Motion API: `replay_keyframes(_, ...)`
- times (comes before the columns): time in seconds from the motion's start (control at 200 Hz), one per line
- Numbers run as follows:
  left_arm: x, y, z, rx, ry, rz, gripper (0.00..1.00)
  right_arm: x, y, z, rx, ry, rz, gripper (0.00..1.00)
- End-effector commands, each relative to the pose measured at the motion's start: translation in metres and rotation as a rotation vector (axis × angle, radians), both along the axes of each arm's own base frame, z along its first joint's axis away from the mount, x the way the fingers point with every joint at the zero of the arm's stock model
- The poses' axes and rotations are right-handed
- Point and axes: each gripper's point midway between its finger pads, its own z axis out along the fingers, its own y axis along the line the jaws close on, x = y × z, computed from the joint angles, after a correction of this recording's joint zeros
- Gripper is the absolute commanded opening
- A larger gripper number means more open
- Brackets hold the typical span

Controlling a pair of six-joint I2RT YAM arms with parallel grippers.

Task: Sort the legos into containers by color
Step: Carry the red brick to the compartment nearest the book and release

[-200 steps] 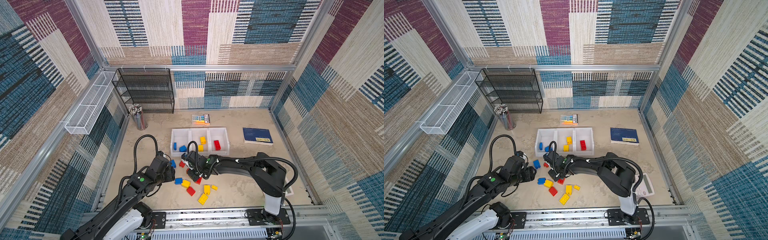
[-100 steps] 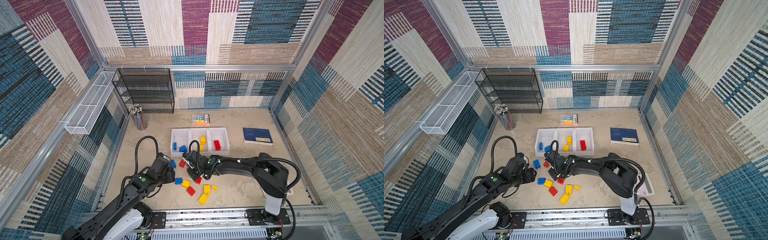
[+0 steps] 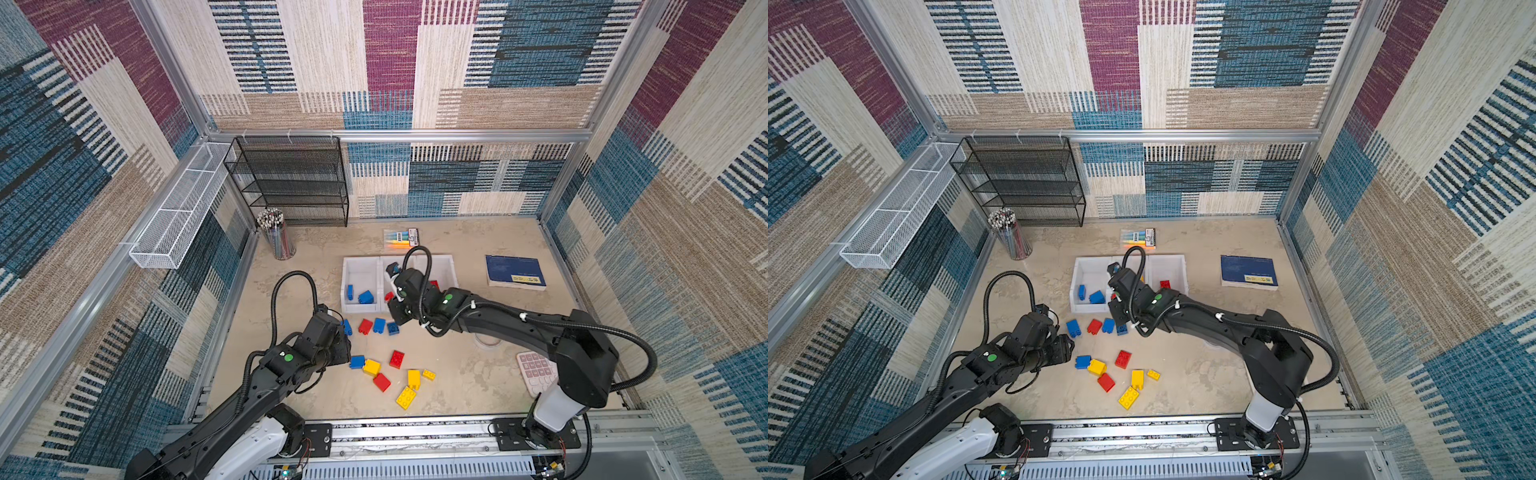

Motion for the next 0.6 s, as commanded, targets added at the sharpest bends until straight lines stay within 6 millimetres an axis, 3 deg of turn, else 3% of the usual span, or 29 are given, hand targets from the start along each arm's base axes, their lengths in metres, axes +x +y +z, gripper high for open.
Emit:
replay_keyframes(0.0, 0.008, -0.004, 0.008, -0.026, -0.028, 0.014, 0.63, 0.031, -0.053, 0.015, 0.005, -0.05, -0.186, 0.26)
replay_keyframes(0.105, 0.007, -0.006, 0.008, -0.033, -0.024, 0.009, 0.63, 0.052, -0.089, 0.016, 0.052, -0.053, -0.277, 0.27)
replay_keyframes(0.215, 0.005, -0.009, 0.006, -0.049, -0.011, 0.001, 0.63, 0.065, -0.111, -0.001, 0.06, -0.015, -0.329, 0.28)
replay_keyframes(0.366, 0.004, -0.011, 0.004, -0.057, 0.007, -0.002, 0.63, 0.071, -0.12, -0.018, 0.053, 0.012, -0.35, 0.31)
replay_keyframes(0.596, 0.004, -0.012, 0.005, -0.057, 0.01, -0.005, 0.63, 0.071, -0.126, -0.017, 0.055, 0.011, -0.368, 0.5)
